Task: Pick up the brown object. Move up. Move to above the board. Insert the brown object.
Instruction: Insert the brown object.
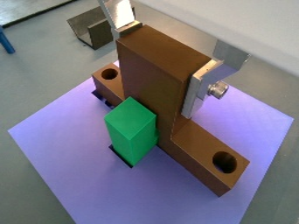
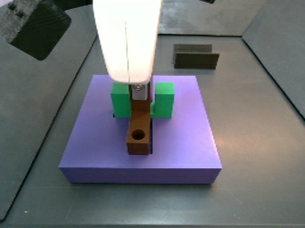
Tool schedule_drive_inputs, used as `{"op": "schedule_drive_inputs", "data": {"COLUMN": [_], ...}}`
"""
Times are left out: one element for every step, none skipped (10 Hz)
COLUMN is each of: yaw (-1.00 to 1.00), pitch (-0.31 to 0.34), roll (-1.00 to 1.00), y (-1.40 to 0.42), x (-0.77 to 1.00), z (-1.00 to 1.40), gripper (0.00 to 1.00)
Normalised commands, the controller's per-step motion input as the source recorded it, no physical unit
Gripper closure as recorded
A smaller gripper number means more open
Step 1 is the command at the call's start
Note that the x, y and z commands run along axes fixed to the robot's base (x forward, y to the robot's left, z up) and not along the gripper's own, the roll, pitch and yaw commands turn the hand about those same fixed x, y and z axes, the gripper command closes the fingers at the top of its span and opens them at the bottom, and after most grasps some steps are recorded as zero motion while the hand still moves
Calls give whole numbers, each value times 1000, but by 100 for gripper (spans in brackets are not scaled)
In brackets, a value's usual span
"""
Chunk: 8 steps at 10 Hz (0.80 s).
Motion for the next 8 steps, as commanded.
{"op": "schedule_drive_inputs", "data": {"yaw": [89, 209, 483, 234, 0, -40, 0, 0], "pitch": [74, 83, 59, 67, 0, -41, 0, 0], "roll": [86, 176, 139, 46, 27, 0, 0, 0], "y": [0, 49, 89, 9, 0, -100, 0, 0], "x": [189, 0, 0, 163, 0, 0, -17, 0], "z": [-129, -246, -206, -197, -711, -1000, 0, 0], "gripper": [100, 100, 100, 100, 100, 100, 100, 100]}}
